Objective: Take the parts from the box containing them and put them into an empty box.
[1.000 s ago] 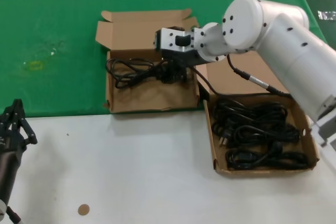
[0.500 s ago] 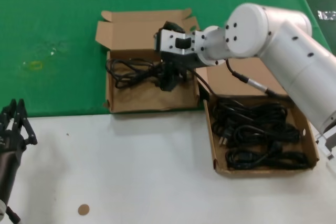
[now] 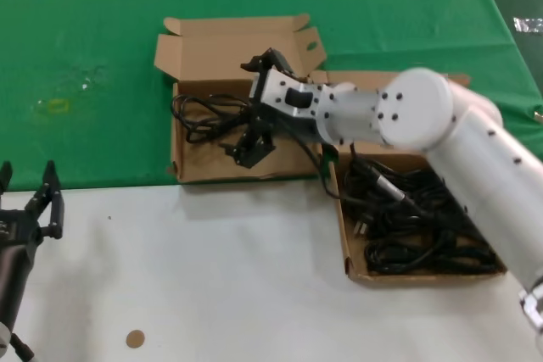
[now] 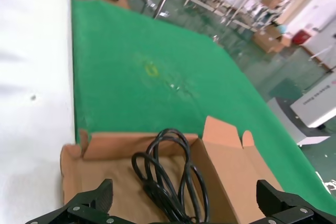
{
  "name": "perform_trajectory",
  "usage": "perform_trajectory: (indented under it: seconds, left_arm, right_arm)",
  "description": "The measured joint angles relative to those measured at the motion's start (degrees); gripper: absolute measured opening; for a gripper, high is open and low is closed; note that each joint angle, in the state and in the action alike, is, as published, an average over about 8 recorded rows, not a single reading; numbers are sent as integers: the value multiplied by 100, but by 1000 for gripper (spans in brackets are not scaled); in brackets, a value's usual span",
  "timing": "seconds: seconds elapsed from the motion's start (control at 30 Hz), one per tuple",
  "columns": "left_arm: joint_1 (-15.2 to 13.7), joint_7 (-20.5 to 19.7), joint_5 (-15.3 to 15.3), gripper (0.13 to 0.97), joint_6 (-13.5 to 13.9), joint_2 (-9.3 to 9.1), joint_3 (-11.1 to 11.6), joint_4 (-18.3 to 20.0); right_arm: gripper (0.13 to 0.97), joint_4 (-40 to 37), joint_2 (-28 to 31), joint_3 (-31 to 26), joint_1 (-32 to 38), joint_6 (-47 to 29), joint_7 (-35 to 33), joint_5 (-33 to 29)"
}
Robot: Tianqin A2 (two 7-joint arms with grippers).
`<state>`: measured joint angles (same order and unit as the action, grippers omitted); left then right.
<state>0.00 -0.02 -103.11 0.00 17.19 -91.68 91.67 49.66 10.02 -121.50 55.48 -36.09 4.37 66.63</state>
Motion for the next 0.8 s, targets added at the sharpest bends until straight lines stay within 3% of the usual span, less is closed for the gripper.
perform_trajectory:
  seconds: [0.27, 0.53, 0.67, 0.8]
  left_arm:
    - [0, 0, -1, 423, 0, 0, 0, 0]
    - [0, 5, -1, 646, 0, 0, 0, 0]
    - [0, 3, -1, 646, 0, 0, 0, 0]
    - [0, 2, -1, 736, 0, 0, 0, 0]
  right_arm:
    - [962, 561, 96, 400, -745, 482, -59, 487]
    - [966, 1118, 191, 793, -1477, 960, -116, 971]
    - [966, 1392, 238, 987, -1842, 1195, -145, 1209]
    - [966, 1674, 286, 1188, -2214, 1438, -174, 1454]
